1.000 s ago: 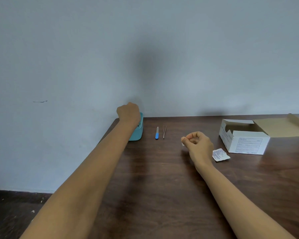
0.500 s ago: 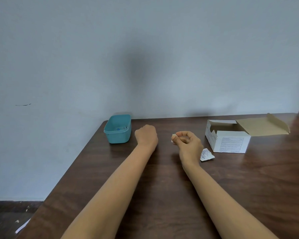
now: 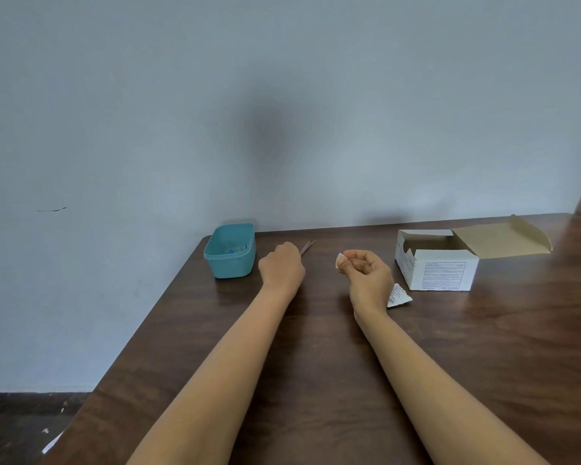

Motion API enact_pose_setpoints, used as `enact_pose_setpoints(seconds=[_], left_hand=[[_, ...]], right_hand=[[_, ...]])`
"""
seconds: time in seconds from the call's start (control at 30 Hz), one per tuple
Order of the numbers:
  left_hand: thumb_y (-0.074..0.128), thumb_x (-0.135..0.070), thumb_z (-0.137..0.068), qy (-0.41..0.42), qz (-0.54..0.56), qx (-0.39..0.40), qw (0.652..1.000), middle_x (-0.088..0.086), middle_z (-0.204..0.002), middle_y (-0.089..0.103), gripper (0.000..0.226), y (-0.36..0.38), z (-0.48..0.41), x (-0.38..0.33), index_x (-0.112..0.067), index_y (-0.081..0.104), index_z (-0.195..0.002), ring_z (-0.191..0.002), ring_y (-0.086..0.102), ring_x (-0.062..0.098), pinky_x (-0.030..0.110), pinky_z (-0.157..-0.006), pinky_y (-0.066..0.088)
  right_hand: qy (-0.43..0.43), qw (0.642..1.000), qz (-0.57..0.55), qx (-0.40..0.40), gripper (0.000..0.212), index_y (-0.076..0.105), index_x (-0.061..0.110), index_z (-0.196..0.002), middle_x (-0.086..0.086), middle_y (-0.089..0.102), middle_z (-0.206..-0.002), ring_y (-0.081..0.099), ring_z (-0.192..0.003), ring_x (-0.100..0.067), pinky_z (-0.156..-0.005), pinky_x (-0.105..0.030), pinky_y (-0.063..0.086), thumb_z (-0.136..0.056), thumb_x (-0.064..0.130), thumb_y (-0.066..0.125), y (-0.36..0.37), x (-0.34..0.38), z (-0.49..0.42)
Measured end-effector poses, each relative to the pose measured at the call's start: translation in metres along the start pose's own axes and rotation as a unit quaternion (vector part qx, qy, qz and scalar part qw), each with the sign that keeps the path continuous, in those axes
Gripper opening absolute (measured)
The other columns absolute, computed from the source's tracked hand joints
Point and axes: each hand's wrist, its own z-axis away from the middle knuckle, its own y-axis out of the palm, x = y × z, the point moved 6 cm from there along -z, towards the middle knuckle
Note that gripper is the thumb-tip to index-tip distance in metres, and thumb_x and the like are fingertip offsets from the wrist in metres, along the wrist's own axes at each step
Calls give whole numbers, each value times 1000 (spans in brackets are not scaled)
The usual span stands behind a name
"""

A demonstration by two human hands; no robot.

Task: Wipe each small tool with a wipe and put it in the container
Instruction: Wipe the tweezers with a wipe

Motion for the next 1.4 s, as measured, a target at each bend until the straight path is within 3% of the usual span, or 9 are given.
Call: enact_pose_setpoints(seconds=[0.17,0.27,0.4,0.57,0.7,1.07,1.4], left_hand=[[42,-30,-99,-52,198,1,979,9,-105,63,25,-6,22,18,-12,58,-105,-96,62,31,33,-75,44],[44,-30,-98,-69,315,4,947,6,-97,67,20,-4,42,26,-16,58,-99,-81,66,21,41,-82,54],[47,-24,-99,-91,401,10,912,1,-84,65,15,-3,81,26,-15,56,-92,-64,59,10,33,-76,53],[47,-27,-100,-102,430,12,897,-3,-80,64,15,1,122,17,-17,56,-92,-69,60,11,33,-75,53],[47,-26,-100,-68,448,-9,892,-3,-77,65,18,-3,147,9,-12,56,-91,-65,58,8,26,-68,50],[48,-24,-100,18,412,-42,910,-6,-77,65,14,-11,168,4,-18,55,-90,-70,59,10,35,-73,53],[47,-28,-100,44,330,-43,942,-10,-79,65,13,-12,165,-4,-22,56,-93,-76,61,9,37,-74,55]], right_hand=[[35,995,-97,-4,11,69,14,-87,-3,69,-74,66,-71,-10,-82,-24,51,-79,9,75,-7,4,6],[50,987,-153,11,14,69,14,-86,-3,68,-74,64,-71,-9,-81,-22,50,-79,3,74,-11,10,14],[67,980,-180,49,16,69,16,-87,0,69,-76,64,-72,-6,-71,-16,47,-80,1,72,-13,17,30],[108,965,-232,56,20,66,10,-92,-6,69,-85,64,-76,-10,-58,-10,45,-80,-5,68,-28,23,50],[142,953,-254,80,17,66,11,-88,-3,71,-76,66,-68,-8,-53,-12,41,-81,-4,67,-43,25,66],[164,939,-269,139,8,63,13,-88,-1,71,-74,58,-70,-10,-54,-17,34,-88,5,62,-65,26,73],[202,932,-240,182,10,65,16,-90,2,73,-74,67,-71,-6,-59,-18,35,-88,6,62,-58,23,71]])
